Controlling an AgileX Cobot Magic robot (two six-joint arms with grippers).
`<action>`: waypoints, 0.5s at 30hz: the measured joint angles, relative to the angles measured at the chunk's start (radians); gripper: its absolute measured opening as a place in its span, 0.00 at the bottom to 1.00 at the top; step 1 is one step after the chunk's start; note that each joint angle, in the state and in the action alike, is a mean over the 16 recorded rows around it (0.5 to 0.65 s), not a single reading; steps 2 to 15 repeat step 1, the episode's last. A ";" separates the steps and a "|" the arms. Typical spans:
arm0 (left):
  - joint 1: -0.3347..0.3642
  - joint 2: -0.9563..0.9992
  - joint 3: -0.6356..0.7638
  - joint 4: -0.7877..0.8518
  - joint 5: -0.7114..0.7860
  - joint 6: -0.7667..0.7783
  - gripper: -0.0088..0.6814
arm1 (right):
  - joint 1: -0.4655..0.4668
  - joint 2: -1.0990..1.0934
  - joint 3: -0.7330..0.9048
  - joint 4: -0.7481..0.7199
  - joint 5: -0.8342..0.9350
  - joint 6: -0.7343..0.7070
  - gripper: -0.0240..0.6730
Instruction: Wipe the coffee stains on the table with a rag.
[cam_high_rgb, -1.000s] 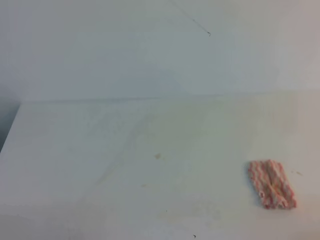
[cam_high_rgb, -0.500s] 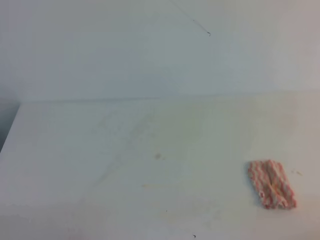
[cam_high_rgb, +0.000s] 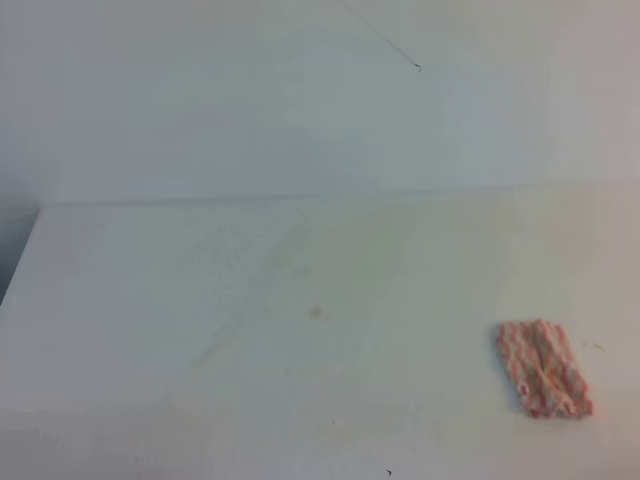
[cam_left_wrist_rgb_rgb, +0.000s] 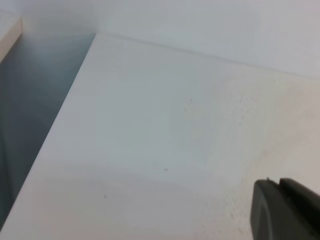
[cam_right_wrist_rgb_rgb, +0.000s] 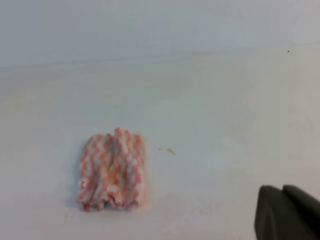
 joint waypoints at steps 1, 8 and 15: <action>0.000 0.000 0.000 0.000 0.000 0.000 0.01 | 0.000 0.000 0.000 0.000 0.000 0.000 0.03; 0.000 0.000 0.000 0.000 0.000 0.000 0.01 | 0.000 0.000 0.000 0.000 0.000 0.000 0.03; 0.000 0.000 0.000 0.000 0.000 0.000 0.01 | 0.000 0.000 0.000 0.000 0.000 0.000 0.03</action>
